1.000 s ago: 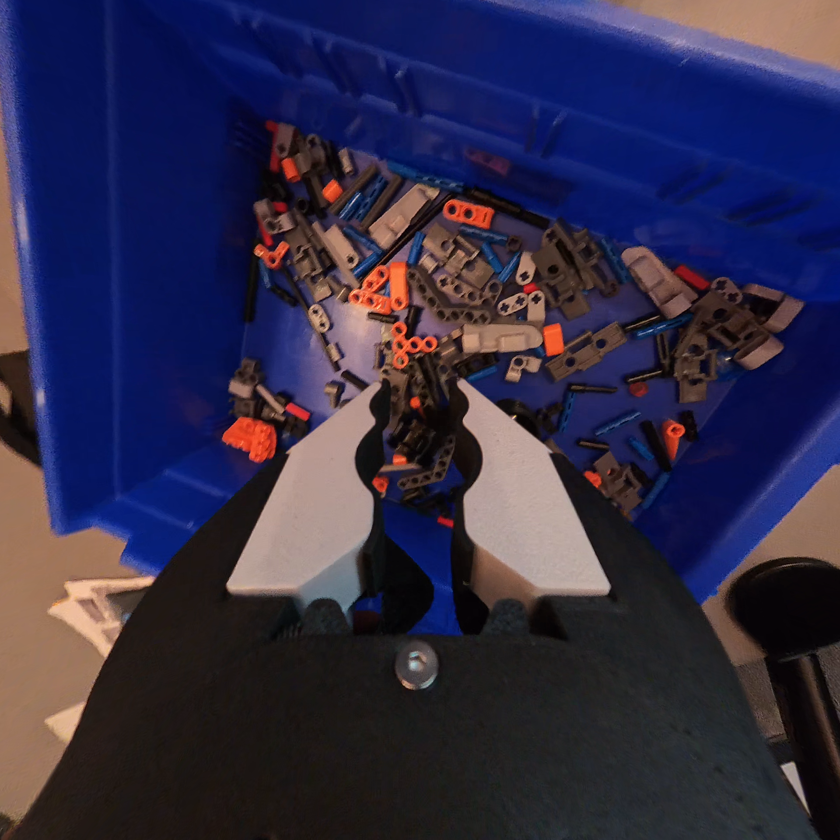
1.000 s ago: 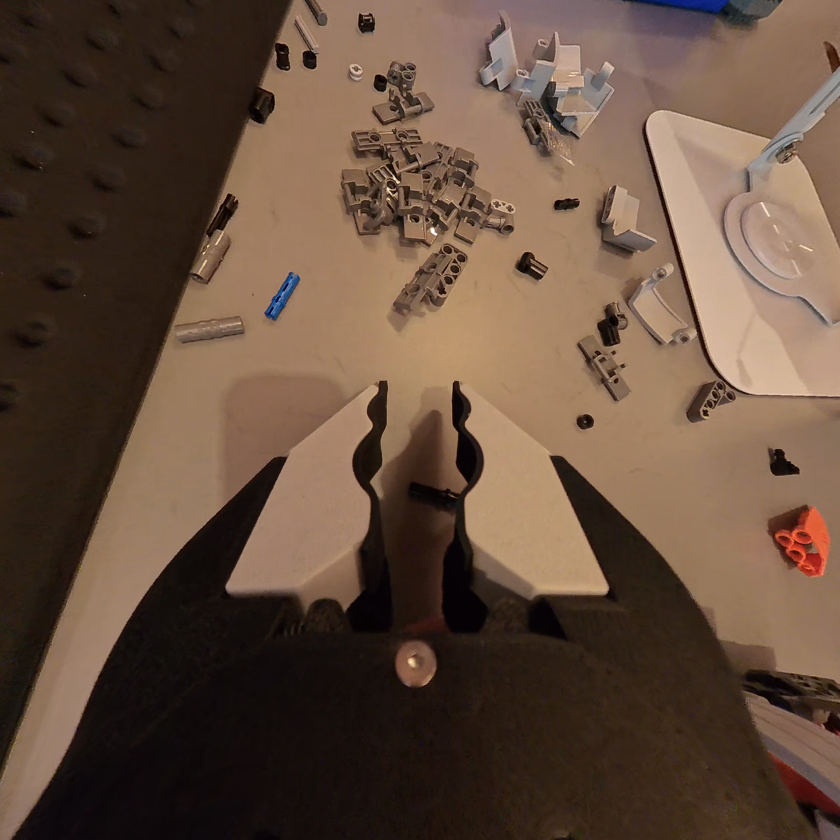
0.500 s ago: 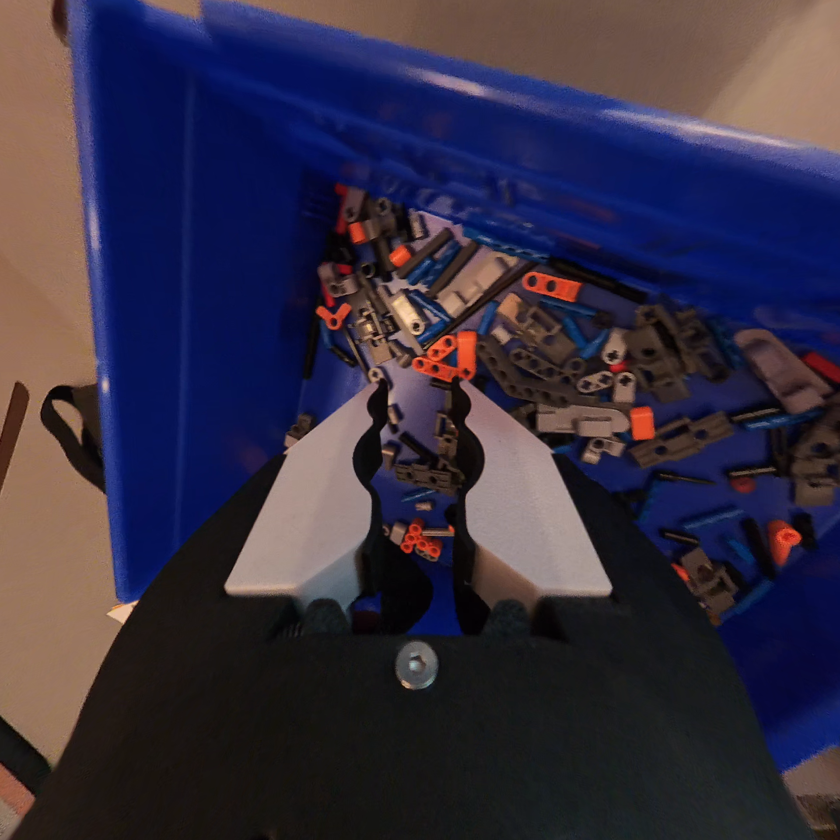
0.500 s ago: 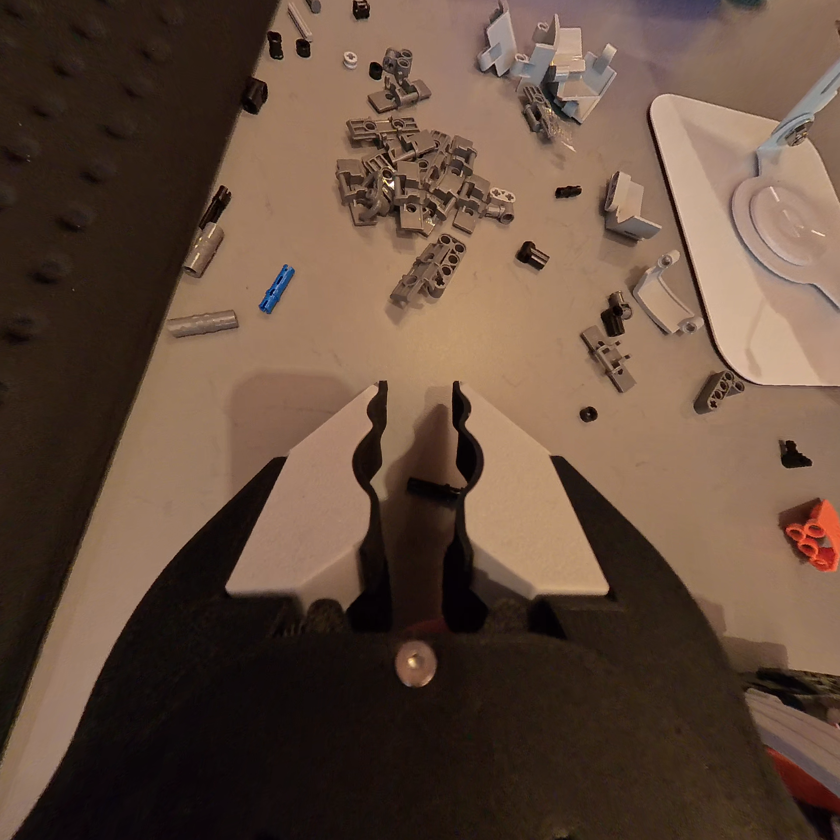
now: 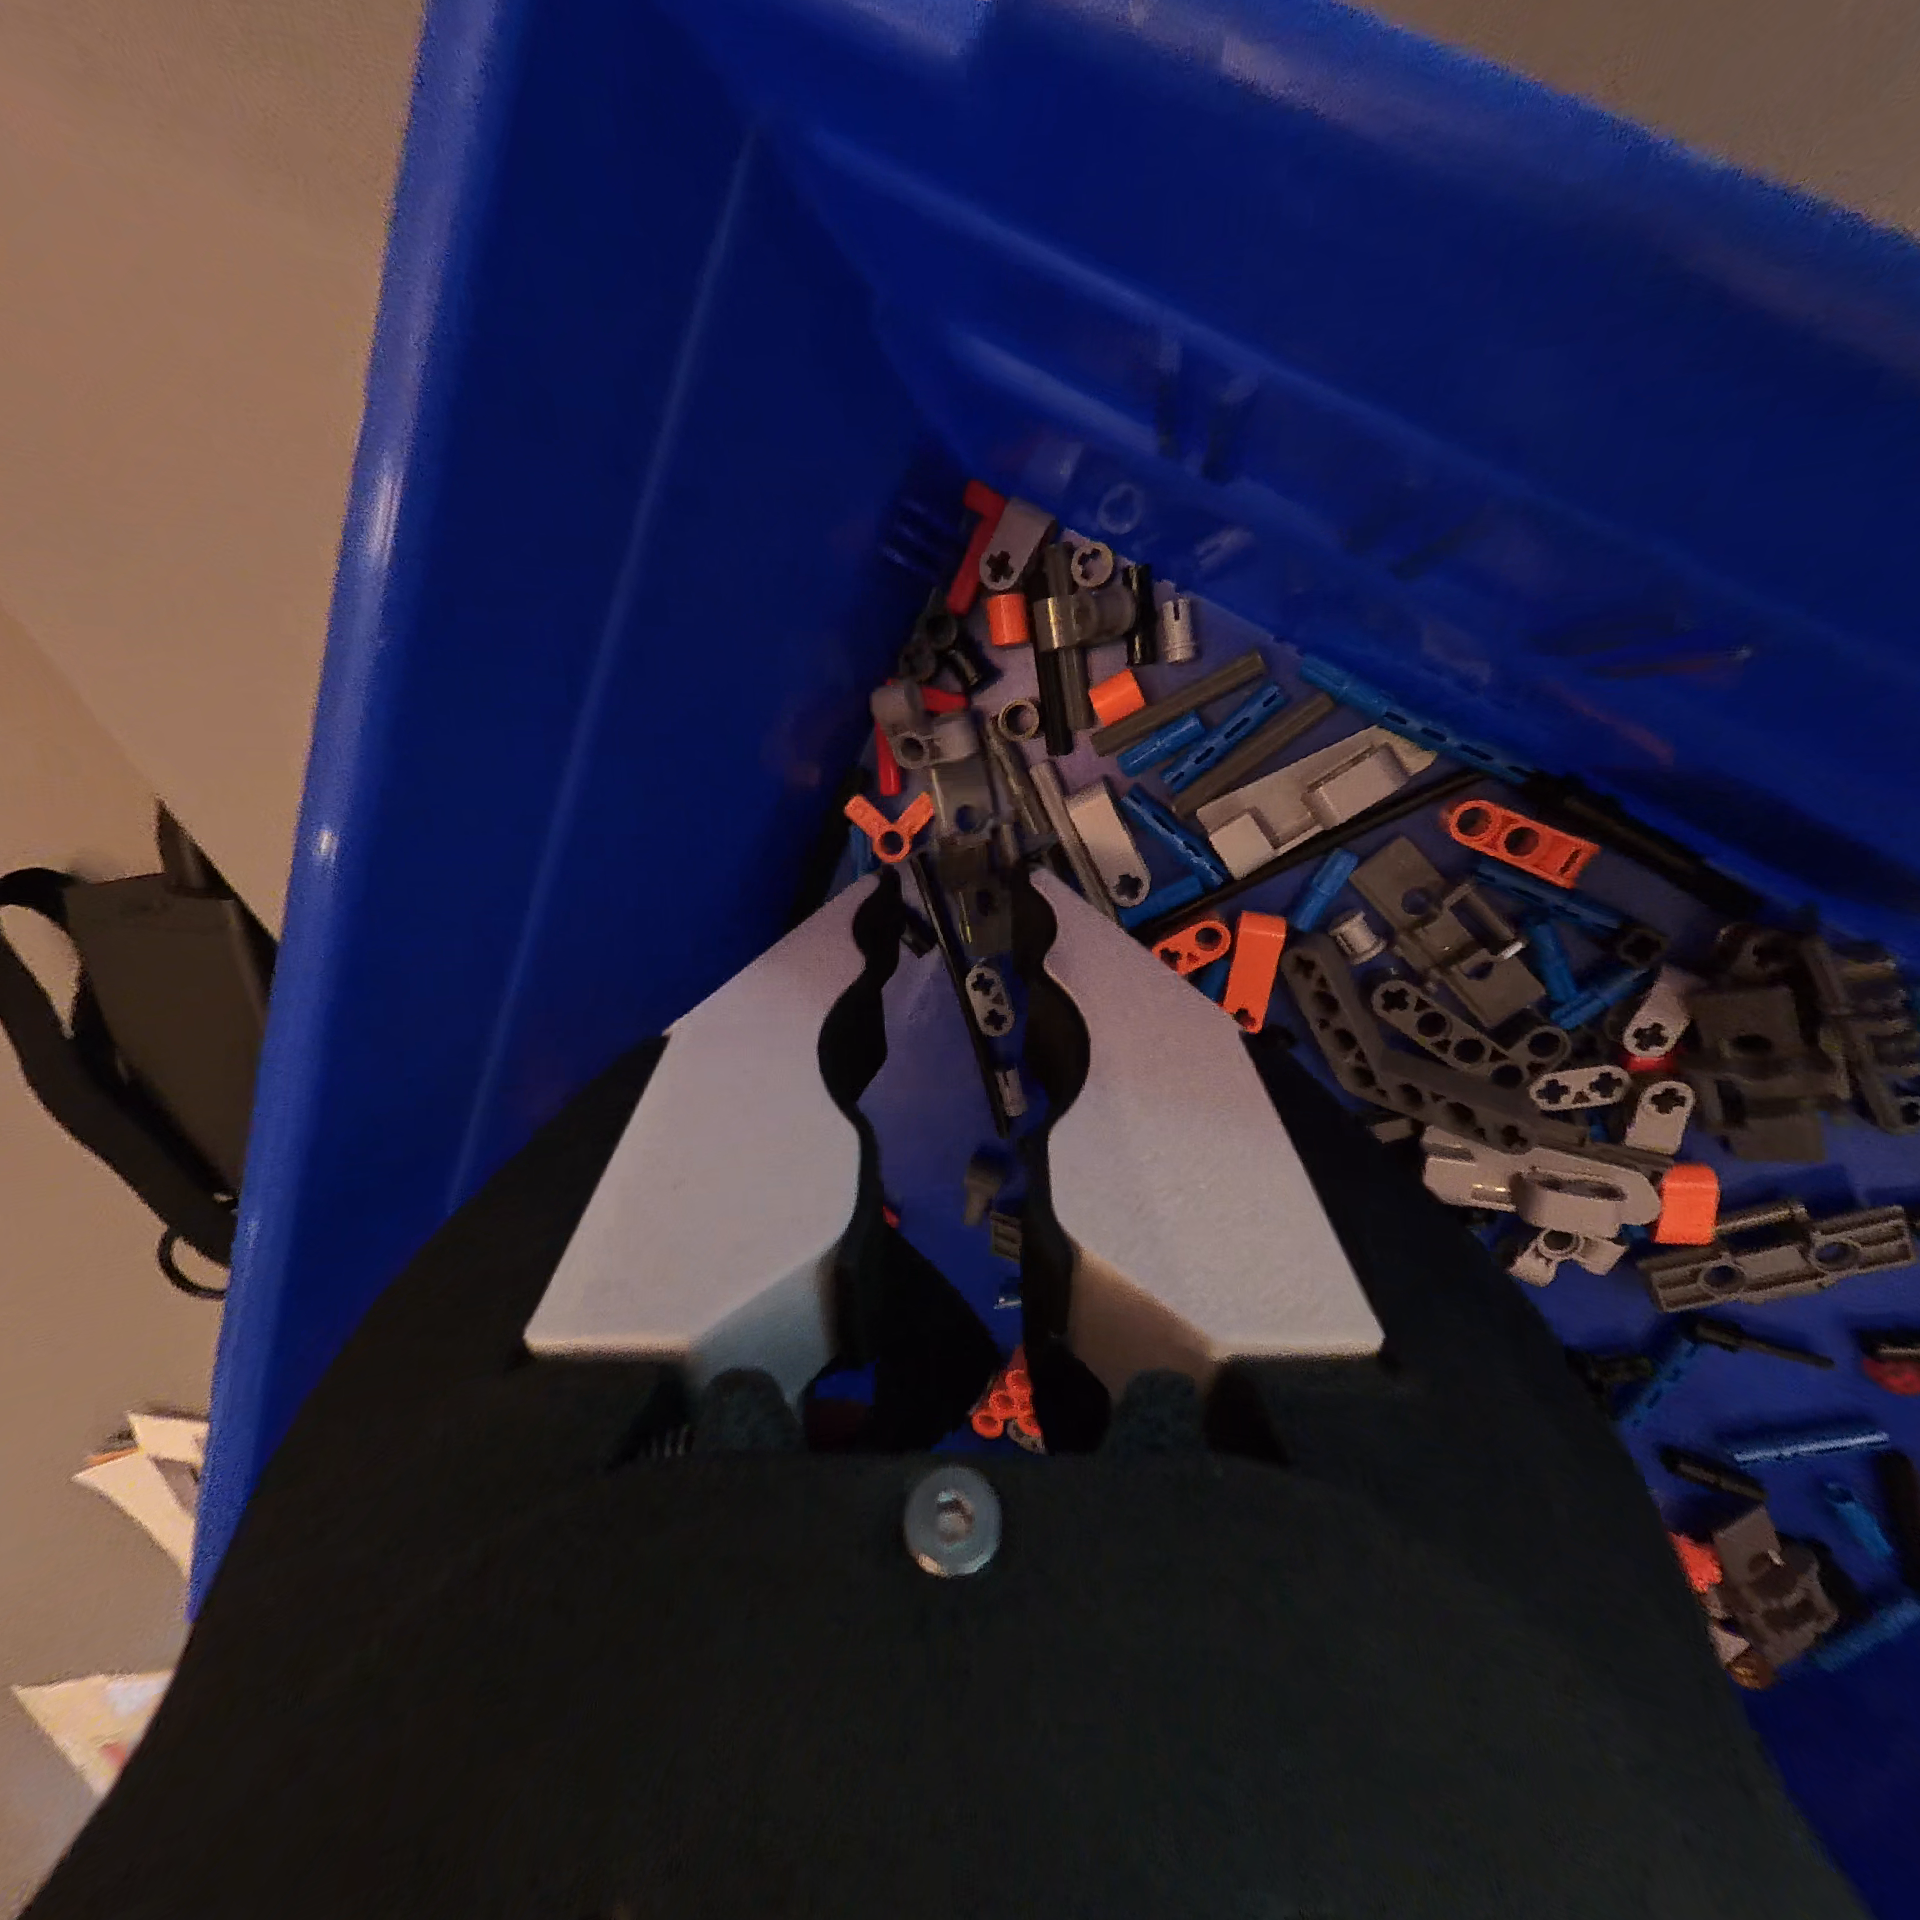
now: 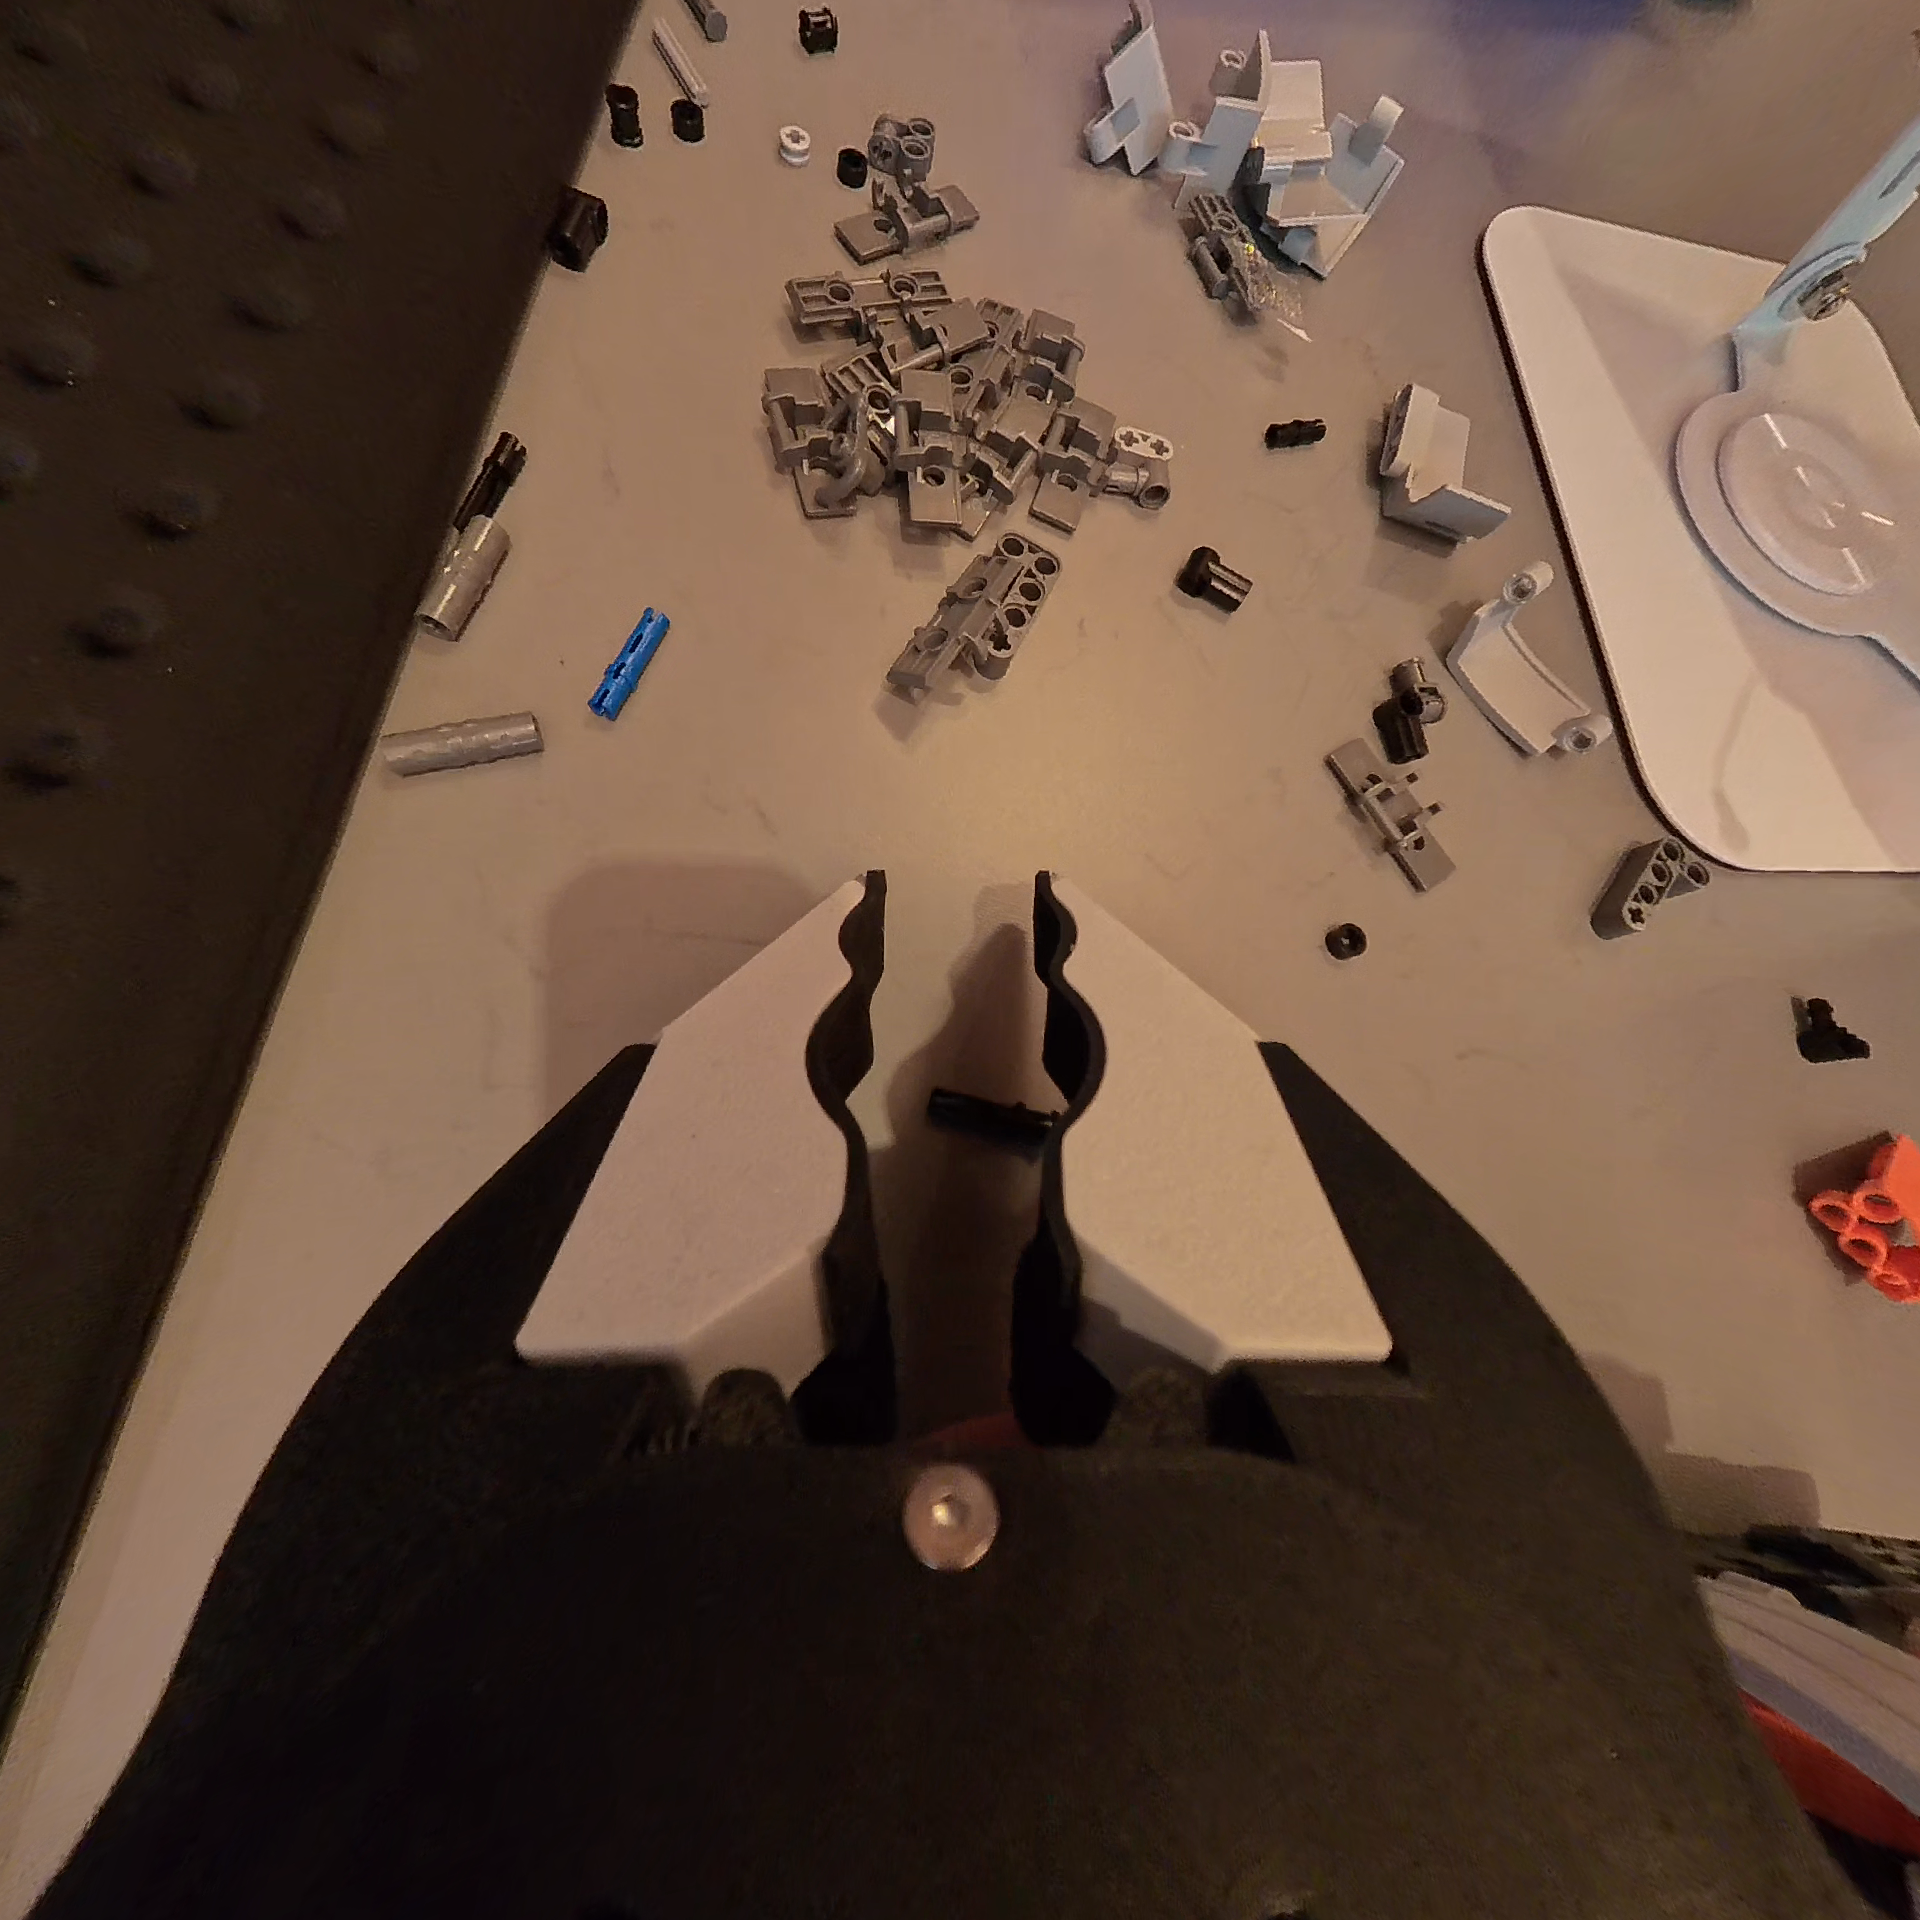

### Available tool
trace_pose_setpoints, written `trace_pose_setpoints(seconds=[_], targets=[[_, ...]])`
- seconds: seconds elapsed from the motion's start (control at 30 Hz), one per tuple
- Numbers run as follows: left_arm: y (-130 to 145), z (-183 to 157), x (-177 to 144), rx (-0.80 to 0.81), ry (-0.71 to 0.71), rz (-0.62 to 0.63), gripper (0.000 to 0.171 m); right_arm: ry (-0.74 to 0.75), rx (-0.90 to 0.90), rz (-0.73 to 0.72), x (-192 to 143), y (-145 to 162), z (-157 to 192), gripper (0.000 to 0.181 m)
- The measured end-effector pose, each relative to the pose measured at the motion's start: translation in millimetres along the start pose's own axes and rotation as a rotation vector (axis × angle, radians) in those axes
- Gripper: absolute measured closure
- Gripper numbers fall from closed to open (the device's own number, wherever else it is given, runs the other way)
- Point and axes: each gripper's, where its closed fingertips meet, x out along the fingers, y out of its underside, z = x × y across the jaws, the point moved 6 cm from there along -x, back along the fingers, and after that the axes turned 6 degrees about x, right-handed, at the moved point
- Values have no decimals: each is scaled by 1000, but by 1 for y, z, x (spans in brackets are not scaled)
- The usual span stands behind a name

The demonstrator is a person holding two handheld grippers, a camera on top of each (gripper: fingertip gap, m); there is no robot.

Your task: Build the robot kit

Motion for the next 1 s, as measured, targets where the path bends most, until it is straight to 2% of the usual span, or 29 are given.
trace_pose_setpoints(seconds=[0.13,0.2,0.37,0.47,0.57,0.7,0.77,0.87,0.93,1.0], targets=[[0,-2,6,-9,26,9,154,-4,-1,0,0,0,0,155],[-2,-4,8,-21,50,-6,161,-5,-2,0,0,0,0,155],[-1,-4,1,0,29,2,163,-5,-4,3,0,0,1,155],[-5,-9,-29,-9,13,-60,164,-6,-3,2,0,0,1,155],[-19,-25,-87,38,-24,-168,164,-8,-4,3,0,0,1,155],[-53,-83,-173,184,8,-370,164,-9,-2,4,0,0,1,155],[-73,-132,-193,310,68,-421,164,-7,-4,4,0,0,1,155],[-99,-213,-187,500,153,-416,164,-6,-5,5,0,0,1,155],[-113,-267,-168,605,241,-397,164,-6,-8,6,0,0,1,156],[-120,-307,-145,695,290,-360,164,-6,-10,6,0,0,2,156]])
